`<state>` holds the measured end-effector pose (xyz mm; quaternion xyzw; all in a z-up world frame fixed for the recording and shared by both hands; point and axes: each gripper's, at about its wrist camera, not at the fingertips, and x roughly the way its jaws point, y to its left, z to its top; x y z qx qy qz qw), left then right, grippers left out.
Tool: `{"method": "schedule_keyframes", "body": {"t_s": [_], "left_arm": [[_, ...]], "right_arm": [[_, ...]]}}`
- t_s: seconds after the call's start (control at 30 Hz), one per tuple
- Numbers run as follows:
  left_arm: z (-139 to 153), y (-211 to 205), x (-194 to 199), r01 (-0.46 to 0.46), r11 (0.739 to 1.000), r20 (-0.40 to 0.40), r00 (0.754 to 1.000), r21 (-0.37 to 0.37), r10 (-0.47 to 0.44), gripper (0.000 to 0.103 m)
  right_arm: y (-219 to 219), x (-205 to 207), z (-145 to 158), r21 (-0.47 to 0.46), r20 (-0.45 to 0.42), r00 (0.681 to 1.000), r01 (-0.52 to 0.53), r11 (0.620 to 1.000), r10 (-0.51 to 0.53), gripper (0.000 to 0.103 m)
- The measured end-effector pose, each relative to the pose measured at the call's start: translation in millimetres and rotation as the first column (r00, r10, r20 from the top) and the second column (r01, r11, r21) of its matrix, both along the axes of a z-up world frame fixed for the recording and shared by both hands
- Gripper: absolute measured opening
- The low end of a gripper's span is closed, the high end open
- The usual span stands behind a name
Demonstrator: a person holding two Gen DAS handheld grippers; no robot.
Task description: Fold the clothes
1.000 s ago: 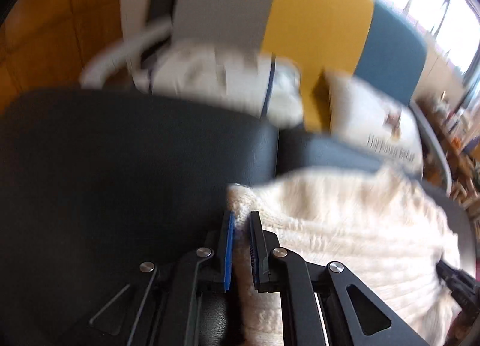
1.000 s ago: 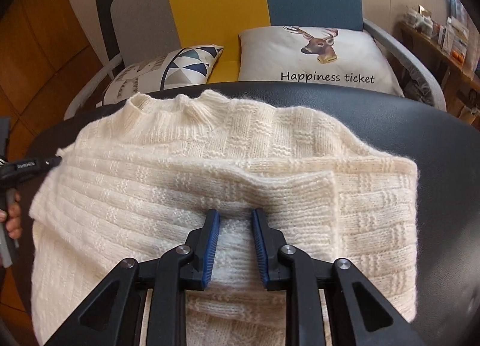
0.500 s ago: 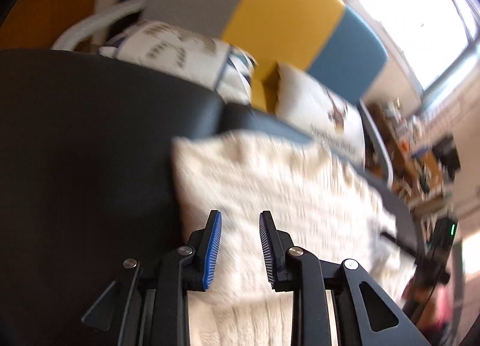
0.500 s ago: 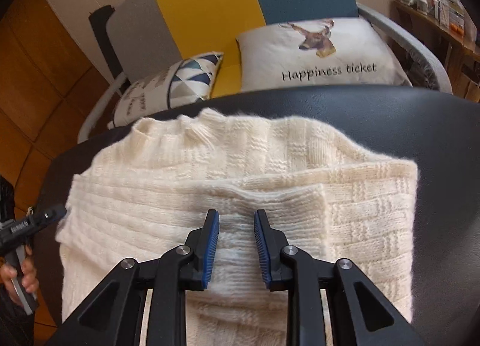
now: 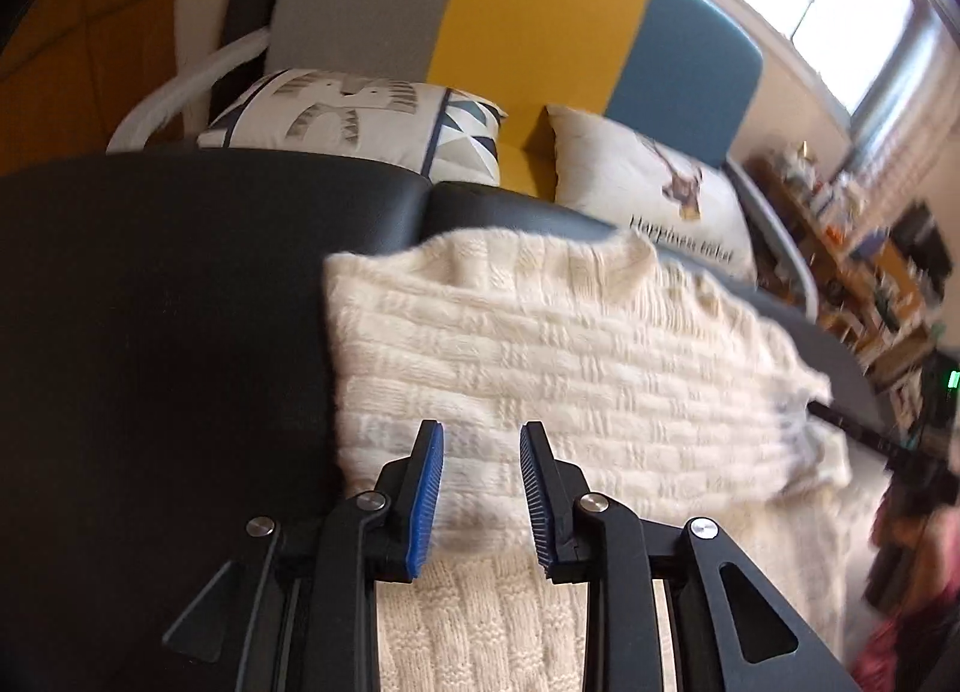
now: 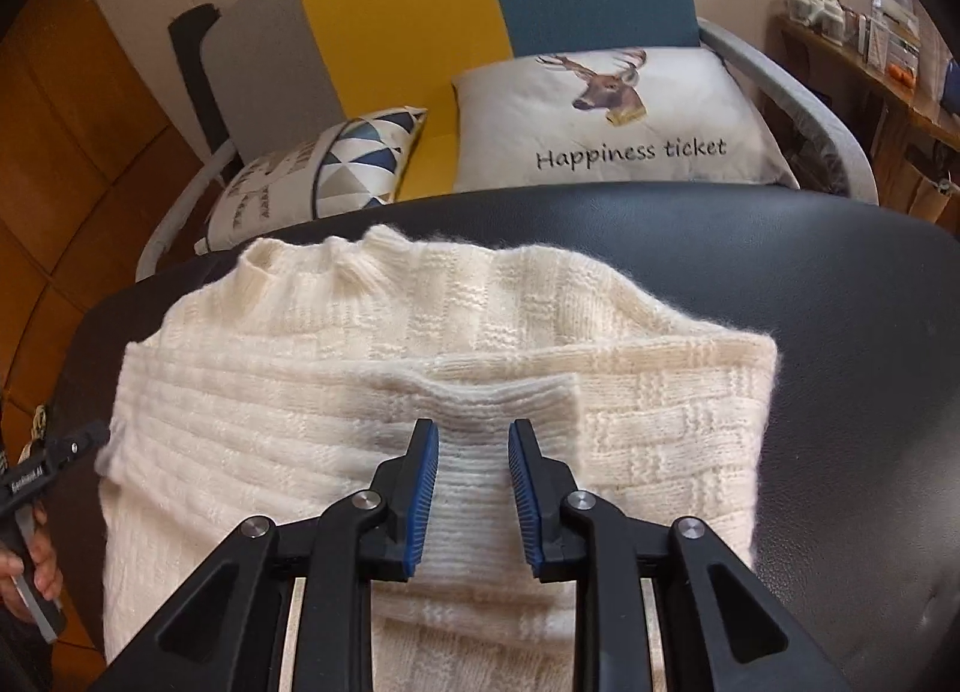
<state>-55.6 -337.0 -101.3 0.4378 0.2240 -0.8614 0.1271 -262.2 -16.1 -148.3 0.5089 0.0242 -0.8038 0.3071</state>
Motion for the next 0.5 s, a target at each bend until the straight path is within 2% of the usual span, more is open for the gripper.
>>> {"method": "schedule_keyframes", "body": {"t_s": [0.07, 0.13, 0.17, 0.23, 0.37, 0.5], "left_arm": [[0, 0, 2, -0.008, 1.000, 0.008, 1.000, 0.007, 0.008, 0.027], [0, 1, 5, -0.017, 1.000, 0.017, 1.000, 0.015, 0.017, 0.027], [0, 1, 6, -0.021, 1.000, 0.021, 1.000, 0.018, 0.021, 0.028], [0, 1, 9, -0.030, 0.999, 0.029, 0.999, 0.025, 0.029, 0.028], [1, 2, 16, -0.049, 0.998, 0.039, 0.998, 0.042, 0.047, 0.028], [10, 5, 74, -0.086, 0.987, -0.044, 0.995, 0.135, 0.092, 0.033]], "right_arm": [[0, -10, -13, 0.016, 0.053, 0.998, 0.020, 1.000, -0.020, 0.024], [3, -11, -12, 0.003, 0.063, 0.998, 0.020, 1.000, -0.020, 0.024], [6, -8, -8, -0.002, 0.063, 0.998, 0.023, 1.000, -0.023, 0.024], [23, 6, 9, -0.069, 0.047, 0.999, 0.023, 0.997, -0.020, 0.024], [67, 48, 27, -0.139, 0.057, 0.998, 0.014, 0.990, -0.007, 0.025], [107, 110, 21, -0.137, 0.100, 0.994, -0.040, 0.990, 0.054, 0.025]]}}
